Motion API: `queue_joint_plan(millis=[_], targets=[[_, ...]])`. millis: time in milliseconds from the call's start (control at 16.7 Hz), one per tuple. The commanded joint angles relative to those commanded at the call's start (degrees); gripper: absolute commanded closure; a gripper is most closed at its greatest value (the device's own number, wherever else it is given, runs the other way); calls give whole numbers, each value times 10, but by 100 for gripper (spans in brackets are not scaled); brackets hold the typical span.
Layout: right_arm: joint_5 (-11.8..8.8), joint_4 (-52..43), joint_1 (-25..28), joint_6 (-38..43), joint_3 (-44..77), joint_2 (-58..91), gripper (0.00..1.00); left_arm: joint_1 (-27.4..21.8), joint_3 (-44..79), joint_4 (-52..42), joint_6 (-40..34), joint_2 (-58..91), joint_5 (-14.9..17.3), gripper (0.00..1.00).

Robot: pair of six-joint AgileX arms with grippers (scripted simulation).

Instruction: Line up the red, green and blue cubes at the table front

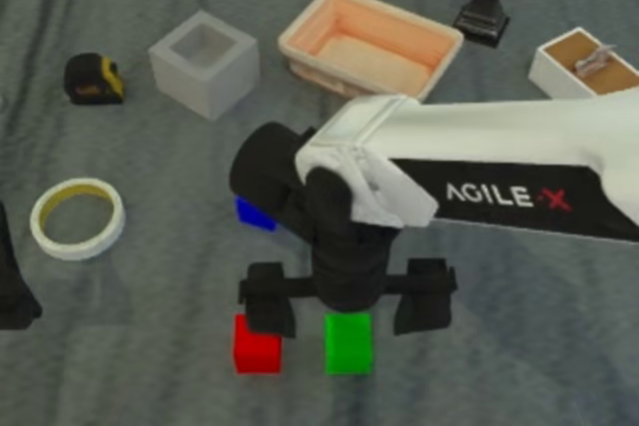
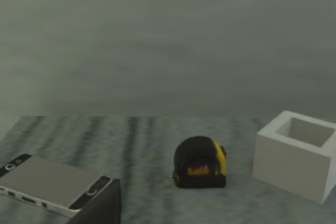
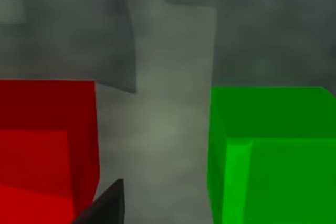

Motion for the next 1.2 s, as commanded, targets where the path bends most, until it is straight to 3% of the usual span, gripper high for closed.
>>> queue_joint_plan(millis=[300,720,960,1200], targets=[[1,-93,0,4,55,-37,0,0,0,0,0,0,0,0],[4,-84,-10,-3,42,-54,0,-5,16,-11,-1,16,1,0],[13,-32,-57,-48,-37,-155,0,-32,118,-75,-8,120,2,0],[22,54,-130,-125,-173,-321,0,-73,297,-183,-18,317,1,0]])
